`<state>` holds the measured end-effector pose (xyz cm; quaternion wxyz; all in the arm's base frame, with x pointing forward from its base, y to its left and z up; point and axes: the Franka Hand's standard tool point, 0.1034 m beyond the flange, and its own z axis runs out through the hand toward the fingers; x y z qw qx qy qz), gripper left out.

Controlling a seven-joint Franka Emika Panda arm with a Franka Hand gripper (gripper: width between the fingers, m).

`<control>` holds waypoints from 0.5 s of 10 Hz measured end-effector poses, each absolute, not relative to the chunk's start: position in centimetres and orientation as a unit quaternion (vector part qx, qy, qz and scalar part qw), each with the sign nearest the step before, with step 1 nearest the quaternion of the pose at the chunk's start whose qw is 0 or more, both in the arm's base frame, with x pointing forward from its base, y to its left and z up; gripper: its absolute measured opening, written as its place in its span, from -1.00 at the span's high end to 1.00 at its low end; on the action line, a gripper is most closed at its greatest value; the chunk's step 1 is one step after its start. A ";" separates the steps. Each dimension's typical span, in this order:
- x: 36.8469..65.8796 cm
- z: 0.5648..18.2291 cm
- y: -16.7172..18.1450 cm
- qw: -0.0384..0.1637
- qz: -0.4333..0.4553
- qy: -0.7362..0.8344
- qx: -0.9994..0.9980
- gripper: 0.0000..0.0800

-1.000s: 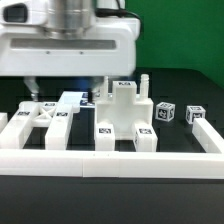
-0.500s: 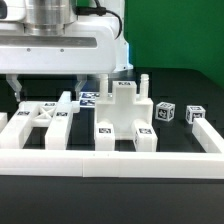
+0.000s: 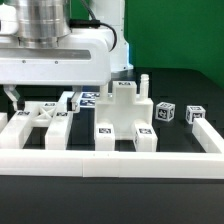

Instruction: Assemble chair

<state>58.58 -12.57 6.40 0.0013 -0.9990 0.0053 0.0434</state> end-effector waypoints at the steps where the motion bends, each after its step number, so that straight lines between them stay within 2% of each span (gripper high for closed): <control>1: 58.8 6.3 -12.7 -0.004 0.033 0.005 -0.999 -0.62; 2: 58.7 5.9 -12.4 -0.003 0.035 0.004 -0.999 -0.62; 4: 59.5 5.4 -11.7 -0.013 0.001 -0.002 -1.000 -0.62; 5: 59.2 5.2 -11.2 -0.009 0.009 -0.004 -1.000 -0.62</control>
Offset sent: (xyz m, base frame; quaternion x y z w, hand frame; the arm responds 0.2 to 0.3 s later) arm 0.0086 0.0249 -0.0103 0.0182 0.1334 0.0111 0.9908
